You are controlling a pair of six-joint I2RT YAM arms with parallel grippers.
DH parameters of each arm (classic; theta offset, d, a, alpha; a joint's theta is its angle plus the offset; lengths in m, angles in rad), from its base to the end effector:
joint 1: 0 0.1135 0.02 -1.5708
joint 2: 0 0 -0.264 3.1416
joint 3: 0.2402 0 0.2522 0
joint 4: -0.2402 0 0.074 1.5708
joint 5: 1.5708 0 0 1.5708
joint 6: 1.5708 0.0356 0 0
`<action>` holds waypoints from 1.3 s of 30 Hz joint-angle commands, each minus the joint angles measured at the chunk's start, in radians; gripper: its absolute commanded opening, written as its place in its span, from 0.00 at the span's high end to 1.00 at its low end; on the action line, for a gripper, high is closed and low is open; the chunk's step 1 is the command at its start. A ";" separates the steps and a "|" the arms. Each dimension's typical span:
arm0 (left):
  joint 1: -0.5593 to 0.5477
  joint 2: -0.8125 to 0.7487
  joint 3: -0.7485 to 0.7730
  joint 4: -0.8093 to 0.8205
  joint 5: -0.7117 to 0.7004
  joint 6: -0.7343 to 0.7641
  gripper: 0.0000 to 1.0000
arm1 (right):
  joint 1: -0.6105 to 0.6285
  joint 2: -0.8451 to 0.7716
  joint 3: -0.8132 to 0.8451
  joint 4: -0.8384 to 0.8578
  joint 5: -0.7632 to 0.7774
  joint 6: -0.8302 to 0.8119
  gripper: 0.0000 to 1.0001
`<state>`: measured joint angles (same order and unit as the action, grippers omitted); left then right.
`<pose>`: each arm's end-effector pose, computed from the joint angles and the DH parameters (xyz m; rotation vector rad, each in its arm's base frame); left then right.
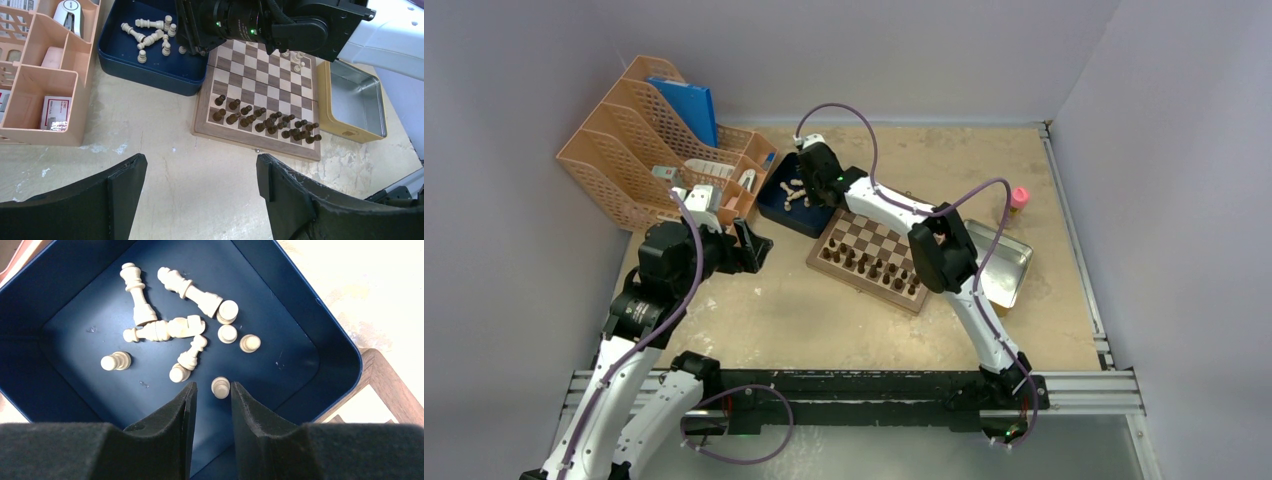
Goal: Set up the chess pieces on the board
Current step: Pick up the chess piece from the storage box.
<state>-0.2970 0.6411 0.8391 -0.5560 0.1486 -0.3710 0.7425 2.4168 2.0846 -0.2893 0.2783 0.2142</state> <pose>0.1314 -0.0457 0.3401 0.0287 1.9696 -0.5856 0.4168 0.3692 0.2023 -0.4157 2.1351 0.2434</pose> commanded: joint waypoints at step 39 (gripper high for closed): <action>-0.005 -0.003 0.006 0.038 -0.006 0.014 0.20 | 0.006 -0.048 0.039 0.034 0.006 -0.003 0.84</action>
<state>-0.2970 0.6415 0.8391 -0.5560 0.1486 -0.3710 0.7425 2.4565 2.1002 -0.2962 0.2779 0.2058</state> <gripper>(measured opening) 0.807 0.176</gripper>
